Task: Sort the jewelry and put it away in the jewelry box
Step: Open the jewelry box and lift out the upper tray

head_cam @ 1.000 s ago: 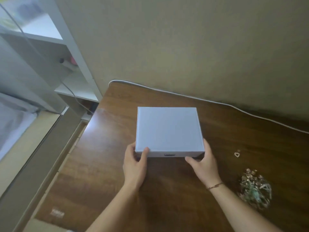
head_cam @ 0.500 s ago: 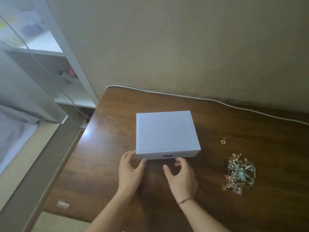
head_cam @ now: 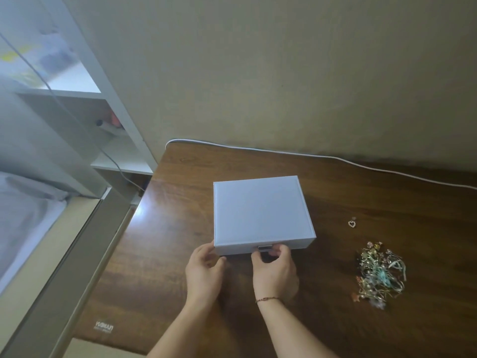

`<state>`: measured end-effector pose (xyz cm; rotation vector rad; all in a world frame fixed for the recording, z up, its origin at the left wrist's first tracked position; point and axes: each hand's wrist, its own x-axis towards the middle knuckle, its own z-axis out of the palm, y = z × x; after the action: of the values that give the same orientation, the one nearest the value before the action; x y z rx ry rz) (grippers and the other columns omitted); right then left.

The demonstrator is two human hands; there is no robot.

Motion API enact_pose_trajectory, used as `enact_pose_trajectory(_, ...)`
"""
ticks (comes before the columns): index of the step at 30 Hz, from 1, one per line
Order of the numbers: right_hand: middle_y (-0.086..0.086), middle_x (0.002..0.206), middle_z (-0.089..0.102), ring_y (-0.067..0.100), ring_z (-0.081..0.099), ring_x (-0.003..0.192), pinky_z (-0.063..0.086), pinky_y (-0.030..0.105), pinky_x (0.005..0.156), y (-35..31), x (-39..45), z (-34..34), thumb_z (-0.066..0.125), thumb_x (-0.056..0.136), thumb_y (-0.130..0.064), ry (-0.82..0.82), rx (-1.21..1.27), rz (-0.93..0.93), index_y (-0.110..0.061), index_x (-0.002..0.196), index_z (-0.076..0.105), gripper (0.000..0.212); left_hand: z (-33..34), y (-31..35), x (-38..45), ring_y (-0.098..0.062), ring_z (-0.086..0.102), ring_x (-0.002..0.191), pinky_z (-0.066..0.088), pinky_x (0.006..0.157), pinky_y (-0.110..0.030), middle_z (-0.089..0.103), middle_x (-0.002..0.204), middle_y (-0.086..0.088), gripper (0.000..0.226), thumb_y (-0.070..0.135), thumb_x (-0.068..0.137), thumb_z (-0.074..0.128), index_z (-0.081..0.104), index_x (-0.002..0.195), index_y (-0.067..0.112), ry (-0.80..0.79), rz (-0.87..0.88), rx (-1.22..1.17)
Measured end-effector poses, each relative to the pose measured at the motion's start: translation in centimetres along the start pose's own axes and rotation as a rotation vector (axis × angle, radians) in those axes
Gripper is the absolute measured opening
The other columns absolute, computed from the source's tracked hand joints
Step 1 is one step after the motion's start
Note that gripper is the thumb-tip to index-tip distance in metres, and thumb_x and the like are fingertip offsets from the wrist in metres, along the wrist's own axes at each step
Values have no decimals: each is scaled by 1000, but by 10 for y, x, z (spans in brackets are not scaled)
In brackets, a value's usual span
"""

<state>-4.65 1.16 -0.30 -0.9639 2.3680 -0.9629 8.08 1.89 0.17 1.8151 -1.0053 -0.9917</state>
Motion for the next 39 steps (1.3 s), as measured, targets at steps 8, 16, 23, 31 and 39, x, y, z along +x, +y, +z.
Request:
enact_pose_trajectory(8,-13,81,64,19,65,81,50,36,74,2,0,3,78,68,-48,10,3,-1,-26,83,57,34,3,6,-3,4,62,96,51,76,-17,65,109,19,47,1,86,66,59,97,46,37,-46,-22)
enact_pose_trajectory(16,-12,75,63,17,63,79,30,30,74,1,4,0,81,67,-44,-1,-52,-44,-23,81,60,32,9,12,-15,14,56,112,53,97,-32,63,127,27,54,-5,84,59,76,98,44,112,-76,-269)
enact_pose_trajectory(23,-7,95,66,19,63,92,45,32,79,15,-4,-4,82,70,-27,-82,-35,-159,-17,110,64,45,14,67,20,-4,44,140,35,117,-52,54,147,14,55,24,72,61,69,126,36,147,220,-474)
enact_pose_trajectory(31,-14,79,58,11,55,79,44,22,65,5,33,-30,80,72,-9,-62,-25,-337,-23,87,68,24,37,132,146,-13,48,138,39,116,-49,57,144,-1,59,8,77,58,56,130,35,36,295,-569)
enact_pose_trajectory(39,-10,102,64,15,56,100,44,27,86,-47,83,-20,70,78,-29,-290,-325,-783,-26,101,69,23,49,118,198,-8,62,111,49,95,-26,66,119,6,49,23,84,55,56,133,24,-43,285,-330)
